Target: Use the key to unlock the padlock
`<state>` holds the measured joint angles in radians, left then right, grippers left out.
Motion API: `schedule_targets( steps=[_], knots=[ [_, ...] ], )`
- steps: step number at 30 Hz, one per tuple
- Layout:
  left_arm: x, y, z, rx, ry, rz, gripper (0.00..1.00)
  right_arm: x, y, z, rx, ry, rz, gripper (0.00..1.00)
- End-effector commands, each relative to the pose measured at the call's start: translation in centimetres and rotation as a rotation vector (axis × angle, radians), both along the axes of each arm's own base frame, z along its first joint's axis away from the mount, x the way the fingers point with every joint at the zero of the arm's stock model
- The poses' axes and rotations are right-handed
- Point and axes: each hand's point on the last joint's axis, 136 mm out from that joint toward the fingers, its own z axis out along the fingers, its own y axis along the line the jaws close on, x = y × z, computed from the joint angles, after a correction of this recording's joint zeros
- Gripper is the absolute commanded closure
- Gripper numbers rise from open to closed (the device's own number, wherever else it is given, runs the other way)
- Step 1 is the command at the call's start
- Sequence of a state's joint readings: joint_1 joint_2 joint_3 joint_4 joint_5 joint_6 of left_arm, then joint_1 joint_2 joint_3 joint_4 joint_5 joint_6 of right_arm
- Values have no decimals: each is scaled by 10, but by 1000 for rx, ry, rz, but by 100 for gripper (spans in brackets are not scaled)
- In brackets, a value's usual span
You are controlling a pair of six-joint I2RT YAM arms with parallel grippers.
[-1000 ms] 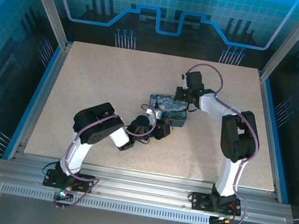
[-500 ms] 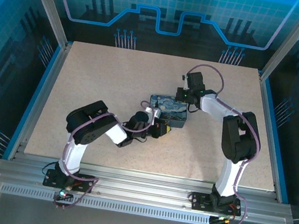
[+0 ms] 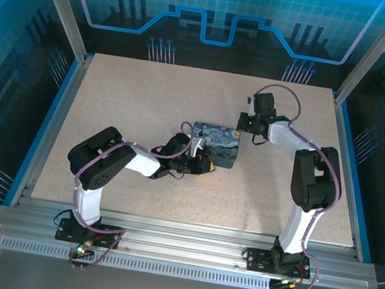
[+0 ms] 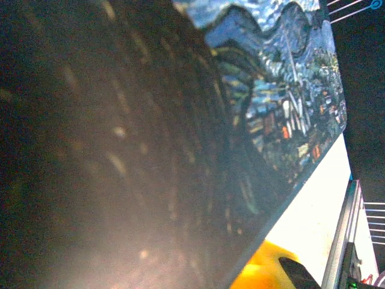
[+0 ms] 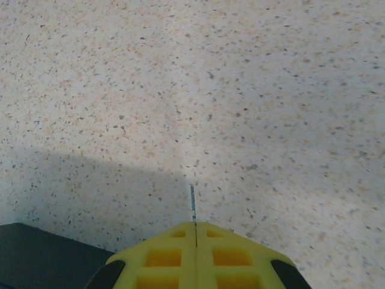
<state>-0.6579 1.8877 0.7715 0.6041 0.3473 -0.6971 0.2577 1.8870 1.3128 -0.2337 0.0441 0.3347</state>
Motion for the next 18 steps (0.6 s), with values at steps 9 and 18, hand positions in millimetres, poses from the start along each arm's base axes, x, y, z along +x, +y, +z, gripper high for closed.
schedule_targets(
  steps=[9,18],
  knots=[
    [11,-1,27,-31,49,4,96,-33,-22,44,129,-88,-41,100],
    [26,-3,45,-59,69,42,96,-91,-2,58,330,-128,48,100]
  ],
)
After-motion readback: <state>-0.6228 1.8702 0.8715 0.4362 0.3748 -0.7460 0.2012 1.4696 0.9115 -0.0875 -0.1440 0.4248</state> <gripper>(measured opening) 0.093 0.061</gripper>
